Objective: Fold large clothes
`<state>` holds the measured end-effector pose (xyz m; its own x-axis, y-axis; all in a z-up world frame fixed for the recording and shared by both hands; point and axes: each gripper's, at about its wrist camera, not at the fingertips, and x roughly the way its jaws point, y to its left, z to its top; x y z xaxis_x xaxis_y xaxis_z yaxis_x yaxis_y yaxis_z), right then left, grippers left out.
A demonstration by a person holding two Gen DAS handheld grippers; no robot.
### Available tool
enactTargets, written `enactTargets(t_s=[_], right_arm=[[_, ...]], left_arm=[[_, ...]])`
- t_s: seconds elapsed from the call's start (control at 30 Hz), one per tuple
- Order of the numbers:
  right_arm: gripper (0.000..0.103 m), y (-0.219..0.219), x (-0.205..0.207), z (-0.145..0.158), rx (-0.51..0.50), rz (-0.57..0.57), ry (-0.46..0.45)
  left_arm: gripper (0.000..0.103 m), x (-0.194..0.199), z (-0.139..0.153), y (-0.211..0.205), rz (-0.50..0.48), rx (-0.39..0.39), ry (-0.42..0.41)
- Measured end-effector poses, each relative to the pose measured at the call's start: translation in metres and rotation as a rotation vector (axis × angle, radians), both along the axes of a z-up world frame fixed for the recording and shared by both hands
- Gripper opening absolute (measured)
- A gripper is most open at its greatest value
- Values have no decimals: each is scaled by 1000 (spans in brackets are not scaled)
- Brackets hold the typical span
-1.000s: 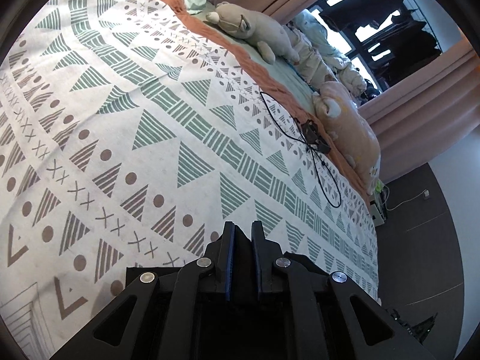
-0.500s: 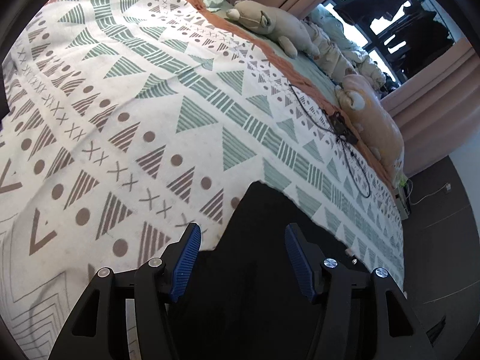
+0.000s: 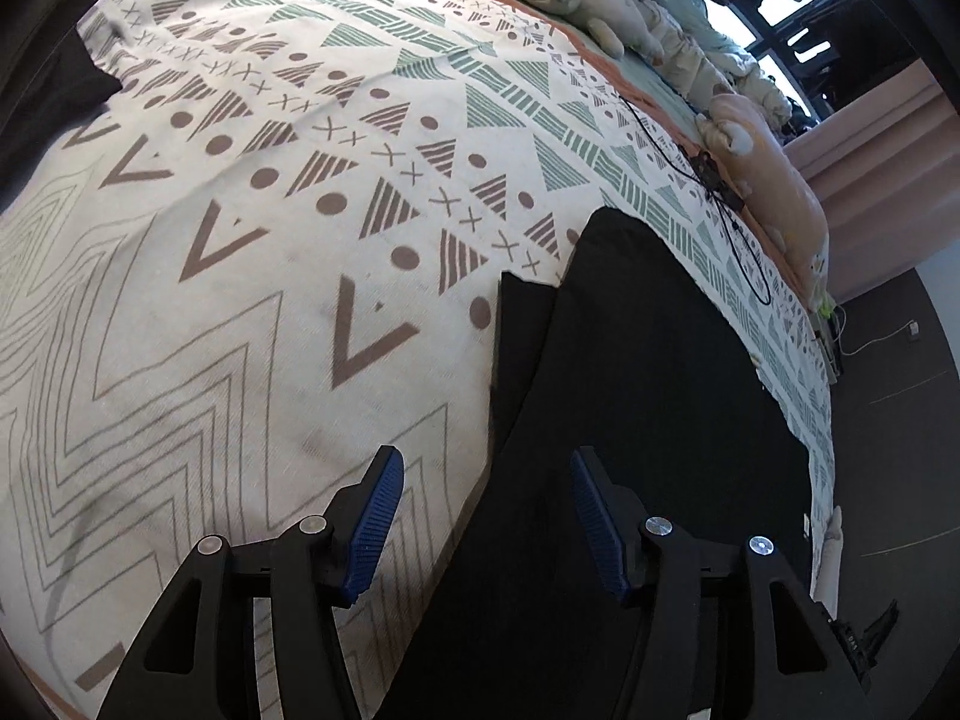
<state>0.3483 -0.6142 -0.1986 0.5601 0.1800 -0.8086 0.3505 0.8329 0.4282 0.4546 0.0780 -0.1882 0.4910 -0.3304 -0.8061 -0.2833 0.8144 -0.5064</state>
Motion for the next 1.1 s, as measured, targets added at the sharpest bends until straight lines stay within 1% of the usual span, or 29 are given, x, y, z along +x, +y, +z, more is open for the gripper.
enactTargets(t_s=[0.1, 0.3, 0.37, 0.43, 0.5, 0.6, 0.7, 0.8, 0.97, 1.0, 1.07, 1.1], right_arm=[[57, 8, -14, -4, 4, 31, 23], [57, 15, -44, -10, -39, 27, 59], [57, 17, -54, -15, -43, 19, 77], [55, 16, -65, -22, -38, 7, 95], [49, 17, -71, -28, -35, 9, 114], [46, 17, -83, -29, -33, 15, 116], [46, 14, -90, -18, -39, -4, 106], [46, 13, -93, 0, -55, -13, 66], [46, 27, -86, 31, -73, 22, 7], [46, 34, -82, 36, -76, 43, -5], [46, 49, -76, 43, -79, 80, -16], [46, 58, -73, 46, -80, 96, -21]], left_arm=[[58, -17, -5, 1, -4, -9, 20], [58, -47, -16, -2, -28, -28, 49], [53, -56, -19, -3, -34, -34, 52], [47, -62, -21, -3, -38, -43, 68], [47, -67, -24, -1, -34, -59, 77], [47, -71, -28, 2, -24, -100, 78], [47, -70, -32, 6, -5, -170, 91], [47, -67, -37, 4, 7, -237, 96], [47, -60, -41, 0, 32, -274, 76], [46, -60, -42, 1, 40, -277, 68], [27, -61, -40, 0, 45, -260, 58], [20, -61, -39, -1, 40, -257, 55]])
